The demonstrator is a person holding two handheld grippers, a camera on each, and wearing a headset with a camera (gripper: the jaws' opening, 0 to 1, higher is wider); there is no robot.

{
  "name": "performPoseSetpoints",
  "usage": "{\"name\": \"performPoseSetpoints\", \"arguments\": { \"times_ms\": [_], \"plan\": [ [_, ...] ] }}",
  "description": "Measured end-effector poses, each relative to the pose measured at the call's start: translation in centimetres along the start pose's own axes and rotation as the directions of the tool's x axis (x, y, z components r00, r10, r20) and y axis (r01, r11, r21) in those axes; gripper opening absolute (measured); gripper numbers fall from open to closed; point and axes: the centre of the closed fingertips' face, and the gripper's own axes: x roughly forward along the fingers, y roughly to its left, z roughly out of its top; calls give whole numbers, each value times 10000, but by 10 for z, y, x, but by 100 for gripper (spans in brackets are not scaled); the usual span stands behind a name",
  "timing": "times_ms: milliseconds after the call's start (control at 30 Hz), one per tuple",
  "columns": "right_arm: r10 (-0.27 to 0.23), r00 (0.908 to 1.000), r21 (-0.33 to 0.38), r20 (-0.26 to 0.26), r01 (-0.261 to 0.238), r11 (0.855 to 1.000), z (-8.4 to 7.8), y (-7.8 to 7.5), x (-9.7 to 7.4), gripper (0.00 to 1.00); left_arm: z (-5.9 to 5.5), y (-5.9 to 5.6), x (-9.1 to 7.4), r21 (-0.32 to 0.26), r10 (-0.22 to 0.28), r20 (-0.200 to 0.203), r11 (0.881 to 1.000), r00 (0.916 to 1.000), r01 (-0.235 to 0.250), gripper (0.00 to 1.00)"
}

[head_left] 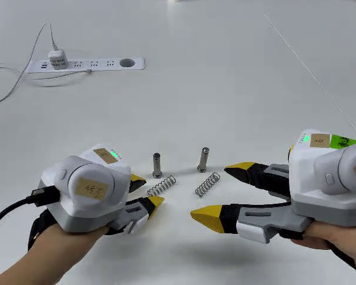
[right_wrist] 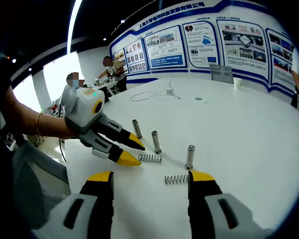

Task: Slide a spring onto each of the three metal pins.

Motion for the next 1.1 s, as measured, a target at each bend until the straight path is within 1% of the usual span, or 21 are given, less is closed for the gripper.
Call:
{"name": "performPoseSetpoints", "arguments": {
  "times_ms": [67, 200, 333, 400, 500, 567, 700, 800, 900, 967, 1100],
  "plan": [
    [-49, 10000, 69, 25, 48, 10000, 0, -2, 0, 61, -2, 0, 2, 84, -1, -141, 10000, 9999, 2, 21],
    [-102, 9999, 194, 36, 101, 9998, -1, -3, -1, 61, -2, -1, 4, 72, -127, -149, 9999, 9998, 128, 20],
    [-119, 9999, 298, 46, 118, 9995, -2, -3, 0, 61, -6, -2, 6, 205, -223, -345, 9995, 9992, 230, 18],
    [-136, 9999, 344, 58, 134, 9993, -2, -4, 1, 60, -5, -2, 6, 214, -236, -281, 9995, 9993, 242, 16],
    [-163, 9998, 392, 95, 159, 9991, -1, -5, 1, 60, -5, -2, 7, 250, -212, -299, 9994, 9993, 219, 15],
    [-180, 9998, 413, 114, 175, 9990, 0, -5, 1, 60, -5, -1, 7, 217, -168, -327, 9996, 9993, 175, 12],
    [-218, 9996, 502, 198, 208, 9985, 1, -6, 1, 60, -4, 0, 7, 291, -136, -271, 9995, 9995, 144, 11],
    [-248, 9994, 534, 251, 234, 9983, 3, -6, 1, 59, -5, -3, 6, 282, -204, -278, 9994, 9994, 212, 10],
    [-290, 9988, 666, 401, 263, 9974, 6, -6, 1, 59, -5, -8, 3, 406, -198, -178, 9990, 9996, 205, 10],
    [-331, 9983, 734, 471, 296, 9969, 8, -7, 0, 58, -3, -11, 1, 392, -204, -45, 9990, 9998, 206, 10],
    [-404, 9962, 1047, 768, 322, 9940, 16, -8, -2, 56, 3, -14, -8, 392, -181, 245, 9991, 9995, 171, 10]
  ]
}}
